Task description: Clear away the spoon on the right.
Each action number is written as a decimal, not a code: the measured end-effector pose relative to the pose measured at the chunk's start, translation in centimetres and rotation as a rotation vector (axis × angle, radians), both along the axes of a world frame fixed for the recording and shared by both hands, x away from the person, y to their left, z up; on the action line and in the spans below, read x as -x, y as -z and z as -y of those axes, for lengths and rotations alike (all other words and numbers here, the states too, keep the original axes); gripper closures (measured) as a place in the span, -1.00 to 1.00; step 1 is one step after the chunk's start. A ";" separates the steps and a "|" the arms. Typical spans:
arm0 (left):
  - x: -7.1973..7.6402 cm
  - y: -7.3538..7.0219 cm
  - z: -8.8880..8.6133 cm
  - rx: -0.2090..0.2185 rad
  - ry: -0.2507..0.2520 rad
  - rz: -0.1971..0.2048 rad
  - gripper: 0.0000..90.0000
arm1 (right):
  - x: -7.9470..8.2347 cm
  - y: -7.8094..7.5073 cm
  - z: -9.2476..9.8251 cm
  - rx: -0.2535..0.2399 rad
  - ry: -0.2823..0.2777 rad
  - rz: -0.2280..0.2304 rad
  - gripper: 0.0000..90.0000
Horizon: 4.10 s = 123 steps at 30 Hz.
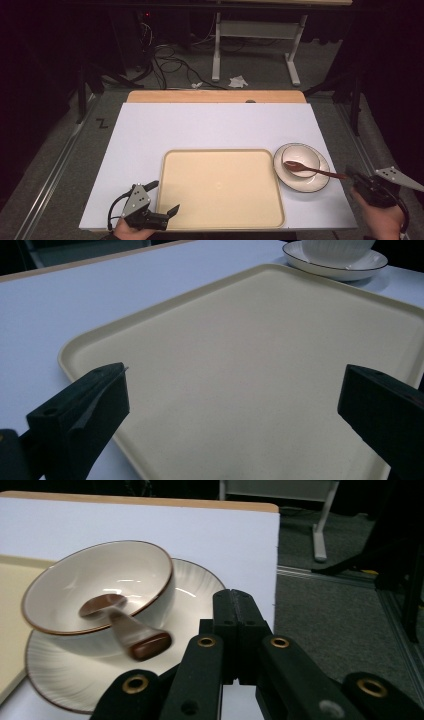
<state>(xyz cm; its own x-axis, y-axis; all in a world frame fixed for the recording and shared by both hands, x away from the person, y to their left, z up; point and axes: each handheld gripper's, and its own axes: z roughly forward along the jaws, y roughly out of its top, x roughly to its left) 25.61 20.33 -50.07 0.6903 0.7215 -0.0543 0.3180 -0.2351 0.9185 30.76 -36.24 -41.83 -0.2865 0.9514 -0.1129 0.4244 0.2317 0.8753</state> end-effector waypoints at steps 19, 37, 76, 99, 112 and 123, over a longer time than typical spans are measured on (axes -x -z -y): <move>-0.1 0.0 0.0 0.001 -0.010 0.003 -0.99 | -0.2 2.6 4.8 -0.107 -0.007 -0.021 1.00; 0.0 -0.1 0.1 -0.006 -0.002 0.006 -0.99 | 2.7 2.3 -0.1 -0.058 -0.161 -0.022 0.62; 0.0 0.0 0.3 -0.019 0.012 0.008 -0.99 | 2.8 2.4 -2.6 -0.190 -0.069 -0.101 0.54; 0.1 -0.1 0.3 -0.020 0.018 0.012 -0.98 | 2.4 2.9 -2.4 -0.171 -0.059 -0.159 0.71; 0.1 -0.1 0.3 -0.020 0.017 0.014 -0.98 | 2.6 2.8 -2.5 -0.111 -0.060 -0.129 0.71; 0.1 -0.1 0.3 -0.019 0.017 0.013 -0.98 | 2.7 2.6 -2.7 -0.096 -0.069 -0.099 0.71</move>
